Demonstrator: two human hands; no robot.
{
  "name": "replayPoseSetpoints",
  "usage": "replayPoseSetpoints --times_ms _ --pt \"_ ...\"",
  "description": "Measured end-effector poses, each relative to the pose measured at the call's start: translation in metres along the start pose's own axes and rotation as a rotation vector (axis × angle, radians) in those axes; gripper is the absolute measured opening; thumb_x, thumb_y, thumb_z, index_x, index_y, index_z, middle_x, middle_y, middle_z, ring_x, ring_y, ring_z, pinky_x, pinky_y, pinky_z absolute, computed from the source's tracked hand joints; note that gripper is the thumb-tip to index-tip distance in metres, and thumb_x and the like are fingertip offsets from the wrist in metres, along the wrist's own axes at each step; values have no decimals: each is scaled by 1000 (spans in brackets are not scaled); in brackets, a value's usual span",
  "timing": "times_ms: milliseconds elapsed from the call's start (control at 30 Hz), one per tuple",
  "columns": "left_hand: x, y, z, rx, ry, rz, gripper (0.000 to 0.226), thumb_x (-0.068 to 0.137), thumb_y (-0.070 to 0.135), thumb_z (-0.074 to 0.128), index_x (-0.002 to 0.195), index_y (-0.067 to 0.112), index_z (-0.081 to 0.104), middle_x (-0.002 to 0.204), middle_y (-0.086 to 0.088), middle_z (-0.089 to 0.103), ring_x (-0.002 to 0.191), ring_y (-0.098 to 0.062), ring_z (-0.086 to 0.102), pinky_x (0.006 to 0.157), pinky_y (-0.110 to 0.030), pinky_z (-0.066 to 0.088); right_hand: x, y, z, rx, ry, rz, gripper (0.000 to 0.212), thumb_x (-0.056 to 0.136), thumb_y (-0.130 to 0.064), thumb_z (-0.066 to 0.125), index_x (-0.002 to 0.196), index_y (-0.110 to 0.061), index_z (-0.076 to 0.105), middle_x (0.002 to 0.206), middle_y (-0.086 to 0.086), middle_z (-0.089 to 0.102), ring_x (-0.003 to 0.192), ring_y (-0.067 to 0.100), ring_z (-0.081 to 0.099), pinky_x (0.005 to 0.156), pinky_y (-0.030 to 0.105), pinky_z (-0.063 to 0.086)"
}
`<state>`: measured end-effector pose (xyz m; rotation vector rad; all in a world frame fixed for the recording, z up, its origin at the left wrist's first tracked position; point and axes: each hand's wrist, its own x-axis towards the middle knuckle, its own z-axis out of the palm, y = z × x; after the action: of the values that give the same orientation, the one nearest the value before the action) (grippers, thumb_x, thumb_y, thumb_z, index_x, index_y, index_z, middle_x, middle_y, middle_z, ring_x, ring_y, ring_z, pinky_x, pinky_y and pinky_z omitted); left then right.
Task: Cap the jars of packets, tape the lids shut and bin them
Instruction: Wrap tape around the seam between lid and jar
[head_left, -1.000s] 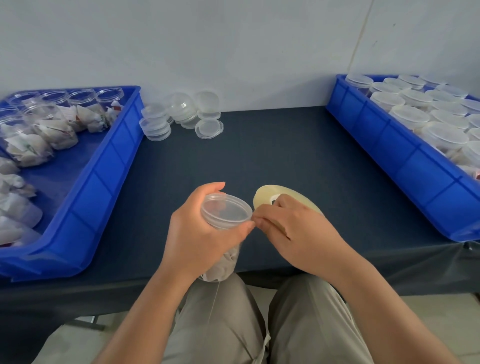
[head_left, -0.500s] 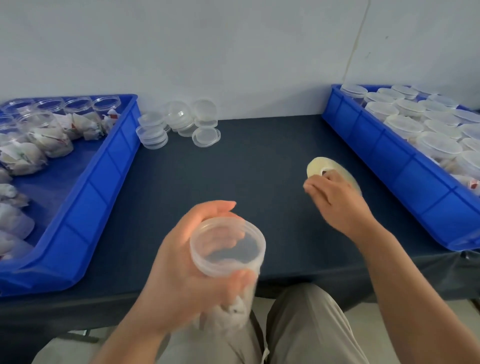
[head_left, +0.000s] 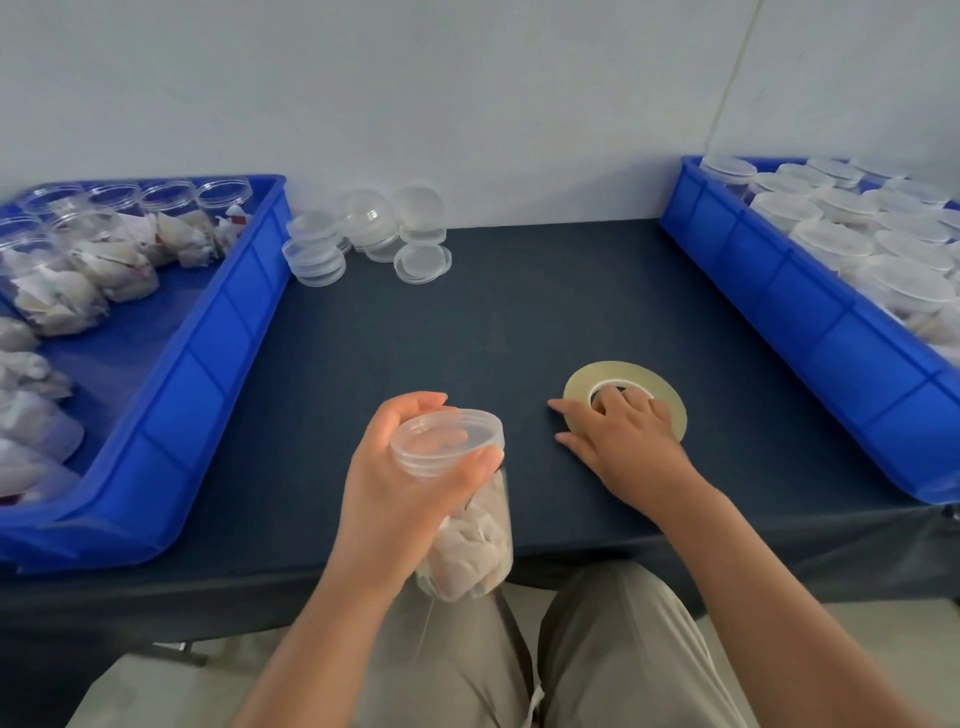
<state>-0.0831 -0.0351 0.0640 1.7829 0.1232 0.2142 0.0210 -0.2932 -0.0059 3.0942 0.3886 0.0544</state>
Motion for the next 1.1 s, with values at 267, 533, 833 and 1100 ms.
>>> replayPoseSetpoints --times_ms 267,533,833,1100 --pt "1 3 -1 -29 -49 42 64 57 70 85 115 61 59 120 31 66 109 6 66 73 -17 59 -19 -32 -45 463 120 -47 85 89 -89 33 158 -40 41 145 -9 47 139 16 42 120 43 31" --pt "-3 8 4 -206 -120 28 64 80 82 68 126 38 66 120 4 76 108 -19 76 86 -37 65 -60 -98 -80 1328 31 -268 68 98 -55 61 154 -20 48 150 -9 58 143 18 54 117 47 46" --pt "-4 13 1 -348 -166 -31 78 73 88 70 126 31 71 127 -9 74 116 -35 73 101 -68 54 -68 -92 -74 1351 -30 -323 53 114 -32 35 166 -23 29 158 -19 49 136 26 50 114 21 40" --pt "-5 14 5 -315 -206 28 71 75 92 64 123 41 69 124 -5 76 110 -29 76 95 -60 59 -74 -82 -82 1293 -70 -251 60 111 -34 45 167 -21 26 149 9 58 142 23 54 121 41 42"
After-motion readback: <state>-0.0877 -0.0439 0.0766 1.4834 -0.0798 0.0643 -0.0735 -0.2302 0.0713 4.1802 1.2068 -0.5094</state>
